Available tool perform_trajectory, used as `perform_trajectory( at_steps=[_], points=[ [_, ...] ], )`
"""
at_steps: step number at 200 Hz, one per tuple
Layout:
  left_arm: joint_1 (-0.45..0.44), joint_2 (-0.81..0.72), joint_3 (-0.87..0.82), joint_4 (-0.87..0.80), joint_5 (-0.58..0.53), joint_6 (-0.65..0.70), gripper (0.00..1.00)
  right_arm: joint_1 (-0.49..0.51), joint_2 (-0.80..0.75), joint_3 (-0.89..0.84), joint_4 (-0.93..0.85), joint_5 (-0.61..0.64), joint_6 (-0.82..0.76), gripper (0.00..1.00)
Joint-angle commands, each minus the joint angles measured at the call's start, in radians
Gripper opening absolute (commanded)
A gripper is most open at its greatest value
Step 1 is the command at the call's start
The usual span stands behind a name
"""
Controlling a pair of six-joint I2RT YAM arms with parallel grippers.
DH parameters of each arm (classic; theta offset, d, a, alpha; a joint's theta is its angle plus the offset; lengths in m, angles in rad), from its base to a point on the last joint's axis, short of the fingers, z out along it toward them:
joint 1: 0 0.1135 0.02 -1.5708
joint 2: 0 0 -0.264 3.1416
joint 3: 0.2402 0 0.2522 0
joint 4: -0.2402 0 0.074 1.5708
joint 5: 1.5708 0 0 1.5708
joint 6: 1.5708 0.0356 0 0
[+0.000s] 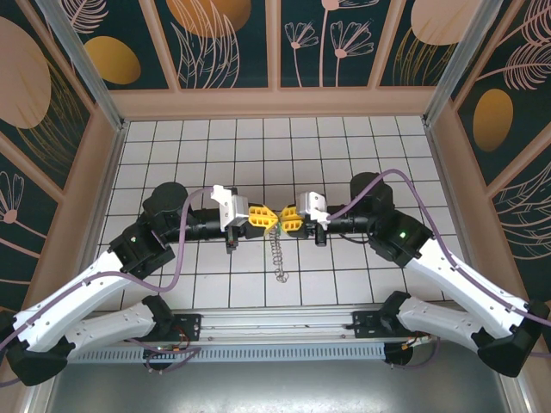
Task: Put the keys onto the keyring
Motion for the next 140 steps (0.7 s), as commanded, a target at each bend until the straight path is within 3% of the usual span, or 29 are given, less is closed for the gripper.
perform_trajectory(
  at_steps=[1, 59, 140],
  points=[
    [-0.003, -0.018, -0.007, 0.11, 0.017, -0.028, 0.0, 0.004, -0.027, -0.006, 0.04, -0.013, 0.024, 0.18],
    [-0.005, -0.026, -0.005, 0.118, 0.101, -0.039, 0.0, 0.005, -0.13, -0.031, 0.036, 0.054, 0.073, 0.31],
    [-0.004, -0.026, 0.001, 0.103, 0.131, -0.037, 0.0, 0.007, -0.079, 0.028, 0.073, -0.058, 0.079, 0.31]
  ],
)
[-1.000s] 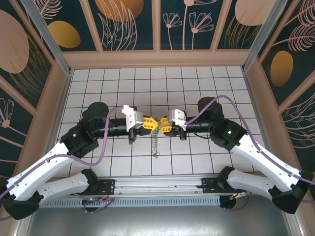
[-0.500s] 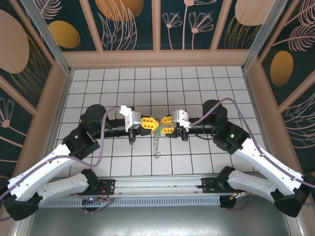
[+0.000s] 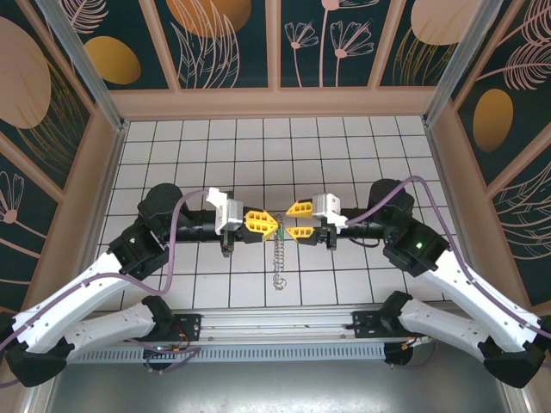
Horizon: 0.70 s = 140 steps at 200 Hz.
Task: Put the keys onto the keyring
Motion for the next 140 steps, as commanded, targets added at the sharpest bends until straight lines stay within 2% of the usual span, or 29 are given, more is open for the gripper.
perform_trajectory(
  at_steps=[1, 52, 100, 140],
  points=[
    [-0.004, -0.017, 0.007, 0.048, 0.023, -0.008, 0.0, 0.007, 0.012, 0.035, 0.048, -0.051, 0.015, 0.31],
    [-0.004, -0.005, 0.01, 0.039, 0.016, 0.0, 0.0, 0.013, 0.019, 0.037, 0.056, -0.074, 0.018, 0.25],
    [-0.004, 0.001, 0.025, 0.012, 0.013, 0.004, 0.0, 0.013, 0.002, 0.035, 0.031, -0.079, 0.018, 0.32],
    [-0.004, 0.001, 0.029, -0.002, 0.012, 0.004, 0.0, 0.013, -0.016, 0.034, 0.015, -0.075, 0.026, 0.33]
  ],
)
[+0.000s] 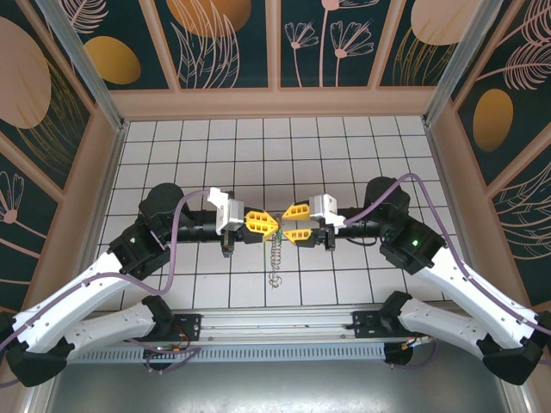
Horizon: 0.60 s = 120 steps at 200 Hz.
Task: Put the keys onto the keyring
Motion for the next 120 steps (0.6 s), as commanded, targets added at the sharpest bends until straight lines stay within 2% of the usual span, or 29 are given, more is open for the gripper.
perform_trajectory(
  at_steps=[1, 79, 96, 120],
  points=[
    [-0.004, -0.001, 0.029, 0.014, 0.012, 0.004, 0.0, 0.008, -0.03, 0.031, 0.001, -0.021, 0.016, 0.33],
    [-0.005, -0.002, 0.03, 0.006, 0.017, 0.0, 0.0, 0.008, 0.005, 0.034, 0.038, -0.064, 0.012, 0.29],
    [-0.003, -0.002, 0.03, 0.006, 0.02, 0.001, 0.0, 0.008, 0.011, 0.037, 0.037, -0.062, 0.006, 0.24],
    [-0.005, 0.0, 0.028, 0.009, 0.023, 0.003, 0.0, 0.008, 0.022, 0.042, 0.029, -0.054, 0.004, 0.07]
  ],
)
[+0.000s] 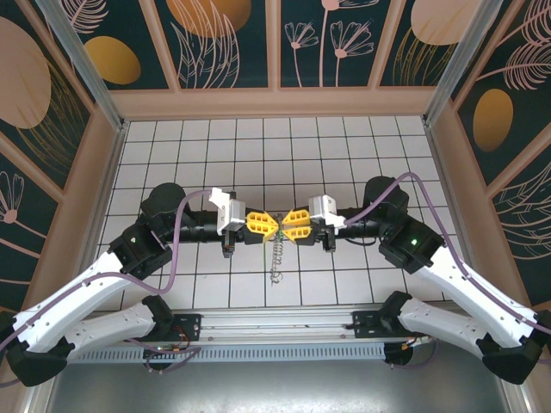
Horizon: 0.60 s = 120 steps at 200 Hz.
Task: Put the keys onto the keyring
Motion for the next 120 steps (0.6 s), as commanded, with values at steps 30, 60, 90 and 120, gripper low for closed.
perform_trajectory(
  at_steps=[30, 60, 90, 120],
  points=[
    [-0.003, 0.002, 0.034, 0.029, 0.032, 0.0, 0.0, 0.008, 0.036, 0.056, -0.002, -0.014, -0.011, 0.0],
    [-0.004, 0.004, 0.039, 0.038, 0.037, 0.0, 0.0, 0.008, 0.072, 0.072, -0.032, -0.013, -0.028, 0.0],
    [-0.005, 0.001, 0.032, 0.053, 0.035, -0.005, 0.0, 0.008, 0.088, 0.075, -0.032, -0.012, -0.035, 0.0],
    [-0.004, -0.015, 0.012, 0.085, -0.017, -0.011, 0.0, 0.008, 0.074, 0.062, -0.011, 0.006, -0.026, 0.0]
  ],
)
